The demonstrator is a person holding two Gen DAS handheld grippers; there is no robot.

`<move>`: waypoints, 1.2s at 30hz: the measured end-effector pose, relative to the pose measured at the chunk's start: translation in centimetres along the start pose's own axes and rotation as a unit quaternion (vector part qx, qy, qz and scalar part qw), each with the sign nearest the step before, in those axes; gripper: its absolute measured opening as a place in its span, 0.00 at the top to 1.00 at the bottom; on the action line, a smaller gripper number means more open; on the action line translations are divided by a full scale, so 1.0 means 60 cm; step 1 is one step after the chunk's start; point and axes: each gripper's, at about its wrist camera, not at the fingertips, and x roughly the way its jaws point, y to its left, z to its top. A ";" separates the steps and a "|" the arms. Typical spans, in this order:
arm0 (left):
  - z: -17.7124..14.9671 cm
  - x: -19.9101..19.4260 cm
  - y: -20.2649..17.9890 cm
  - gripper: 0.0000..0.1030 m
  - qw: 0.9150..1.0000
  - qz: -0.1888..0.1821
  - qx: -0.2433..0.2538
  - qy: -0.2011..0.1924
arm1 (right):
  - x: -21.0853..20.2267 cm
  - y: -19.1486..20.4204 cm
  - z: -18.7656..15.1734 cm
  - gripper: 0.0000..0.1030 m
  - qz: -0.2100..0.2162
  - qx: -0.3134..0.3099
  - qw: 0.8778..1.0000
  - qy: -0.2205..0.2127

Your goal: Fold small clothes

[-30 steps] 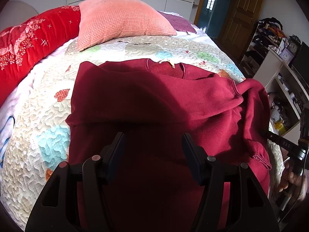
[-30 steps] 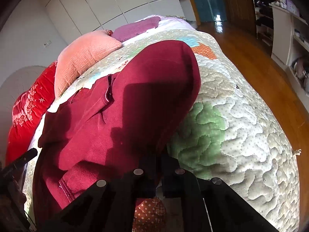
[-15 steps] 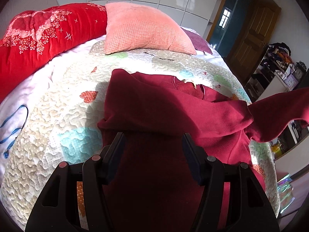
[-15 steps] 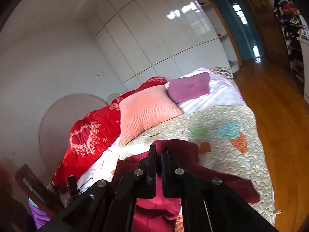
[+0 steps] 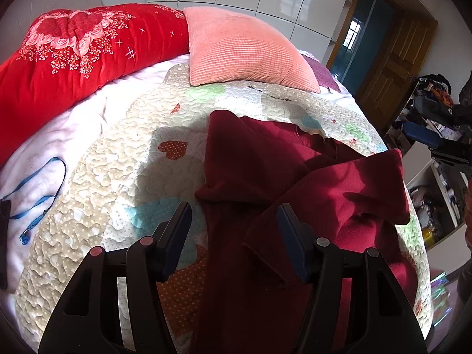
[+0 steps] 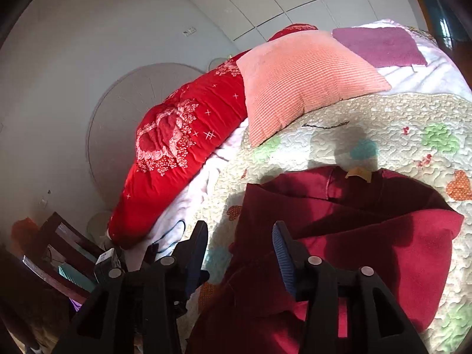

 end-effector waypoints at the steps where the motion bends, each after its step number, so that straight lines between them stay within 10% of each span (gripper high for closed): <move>1: 0.000 0.007 0.001 0.41 1.000 -0.005 -0.001 0.003 | -0.011 -0.012 -0.009 0.54 -0.019 -0.004 1.000 0.000; 10: -0.032 0.064 -0.027 0.32 0.997 -0.039 -0.001 0.066 | -0.058 -0.131 -0.101 0.54 -0.154 -0.014 0.988 0.007; 19: -0.073 0.066 -0.044 0.32 0.994 -0.041 -0.051 0.083 | -0.069 -0.188 -0.128 0.54 -0.146 0.039 0.989 -0.007; 21: -0.062 0.068 -0.046 0.41 0.993 -0.057 -0.072 0.073 | -0.079 -0.186 -0.128 0.54 -0.144 0.046 0.988 -0.020; 24: -0.038 0.058 -0.061 0.91 0.995 -0.060 -0.057 0.059 | -0.102 -0.177 -0.120 0.54 -0.149 0.045 0.987 -0.048; 36: 0.111 -0.057 -0.074 0.95 0.992 -0.123 0.002 -0.031 | -0.095 -0.176 -0.092 0.54 -0.190 0.033 0.979 -0.072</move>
